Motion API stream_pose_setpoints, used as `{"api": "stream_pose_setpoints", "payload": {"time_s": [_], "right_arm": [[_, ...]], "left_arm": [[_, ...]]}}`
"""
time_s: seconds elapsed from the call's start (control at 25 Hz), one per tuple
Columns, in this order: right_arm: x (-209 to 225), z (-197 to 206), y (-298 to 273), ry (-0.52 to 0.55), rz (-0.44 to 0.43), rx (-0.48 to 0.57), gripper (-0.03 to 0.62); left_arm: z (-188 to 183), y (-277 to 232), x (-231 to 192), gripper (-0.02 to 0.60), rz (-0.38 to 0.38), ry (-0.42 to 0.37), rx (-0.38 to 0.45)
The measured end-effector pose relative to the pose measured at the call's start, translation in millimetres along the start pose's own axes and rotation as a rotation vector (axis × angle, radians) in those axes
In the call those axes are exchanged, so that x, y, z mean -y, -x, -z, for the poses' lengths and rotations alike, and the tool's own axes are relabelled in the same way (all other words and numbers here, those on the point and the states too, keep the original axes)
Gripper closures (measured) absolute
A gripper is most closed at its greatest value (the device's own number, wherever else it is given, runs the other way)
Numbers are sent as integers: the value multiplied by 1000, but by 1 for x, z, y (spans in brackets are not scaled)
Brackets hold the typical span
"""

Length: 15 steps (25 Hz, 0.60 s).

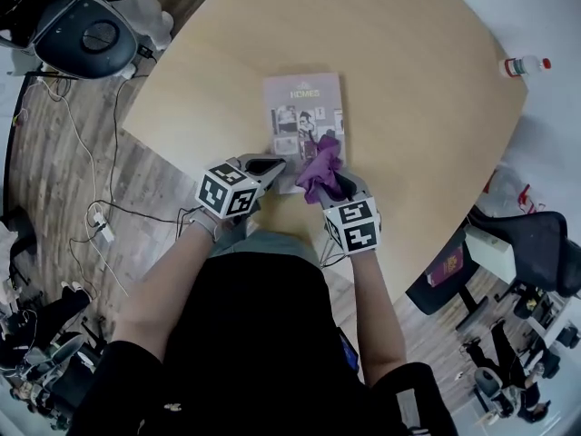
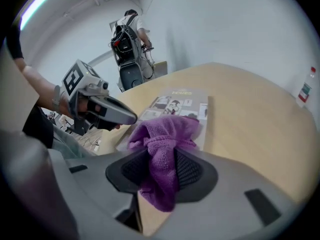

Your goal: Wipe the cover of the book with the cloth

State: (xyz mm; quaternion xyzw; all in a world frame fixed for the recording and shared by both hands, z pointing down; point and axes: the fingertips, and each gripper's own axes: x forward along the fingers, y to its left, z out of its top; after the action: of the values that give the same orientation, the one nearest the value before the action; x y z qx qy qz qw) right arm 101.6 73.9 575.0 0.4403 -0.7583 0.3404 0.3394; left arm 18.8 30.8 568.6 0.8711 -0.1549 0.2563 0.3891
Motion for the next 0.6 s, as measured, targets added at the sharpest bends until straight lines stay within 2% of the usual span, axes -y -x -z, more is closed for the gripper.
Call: {"api": "stream_pose_setpoints", "payload": {"time_s": [0.32,0.6], "right_arm": [[34,-10,1,-57,39,23,445],[55,-30,-4,-92,65,45,445]], "left_arm": [[23,-6,5,565,10,-5,-50],[25,-5,7,565,0,-83,-70]]}}
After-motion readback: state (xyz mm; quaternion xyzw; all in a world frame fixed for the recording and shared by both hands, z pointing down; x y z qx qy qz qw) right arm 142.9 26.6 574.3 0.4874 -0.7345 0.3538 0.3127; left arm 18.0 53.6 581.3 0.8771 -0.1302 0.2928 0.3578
